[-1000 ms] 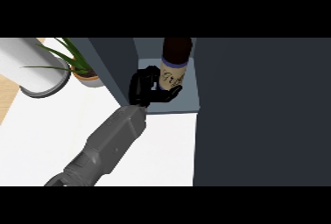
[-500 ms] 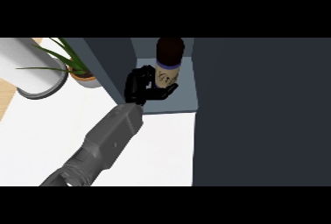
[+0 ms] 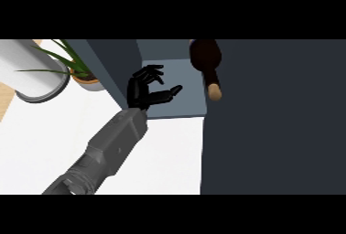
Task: Pick up the wine, place it into the cabinet and close the cabinet
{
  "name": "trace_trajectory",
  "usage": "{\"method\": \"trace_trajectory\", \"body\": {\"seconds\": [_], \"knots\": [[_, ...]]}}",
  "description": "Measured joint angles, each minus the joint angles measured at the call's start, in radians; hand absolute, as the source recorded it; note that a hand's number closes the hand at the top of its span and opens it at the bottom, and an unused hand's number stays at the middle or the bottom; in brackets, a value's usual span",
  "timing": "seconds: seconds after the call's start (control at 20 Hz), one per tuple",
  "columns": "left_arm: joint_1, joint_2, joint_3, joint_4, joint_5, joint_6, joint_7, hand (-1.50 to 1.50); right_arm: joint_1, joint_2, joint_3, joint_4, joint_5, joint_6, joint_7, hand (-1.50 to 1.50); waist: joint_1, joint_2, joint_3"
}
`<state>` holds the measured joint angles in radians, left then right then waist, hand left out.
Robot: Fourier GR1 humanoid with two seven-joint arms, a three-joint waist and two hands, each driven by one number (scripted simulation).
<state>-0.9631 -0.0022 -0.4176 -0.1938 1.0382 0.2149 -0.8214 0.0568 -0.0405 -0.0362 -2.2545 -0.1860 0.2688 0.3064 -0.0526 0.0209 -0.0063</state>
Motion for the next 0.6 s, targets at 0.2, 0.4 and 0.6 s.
{"method": "trace_trajectory", "body": {"seconds": [0.2, 0.4, 0.6], "knots": [[0.004, 0.0, -0.003, -0.012, -0.018, -0.023, -0.02, -1.5, 0.017, -0.014, -0.03, -0.022, -0.029, 0.007, 0.007, -1.5, 0.005, 0.003, -0.004], [0.014, 0.0, -0.008, -0.042, -0.031, -0.036, -0.044, -1.5, 0.018, -0.009, -0.023, -0.025, -0.014, 0.003, 0.002, -1.5, 0.013, 0.003, -0.006], [0.039, 0.0, -0.029, -0.099, -0.051, -0.006, -0.043, -1.5, 0.035, -0.001, -0.007, -0.041, 0.004, -0.006, 0.014, -1.5, 0.027, -0.003, -0.006]]}}
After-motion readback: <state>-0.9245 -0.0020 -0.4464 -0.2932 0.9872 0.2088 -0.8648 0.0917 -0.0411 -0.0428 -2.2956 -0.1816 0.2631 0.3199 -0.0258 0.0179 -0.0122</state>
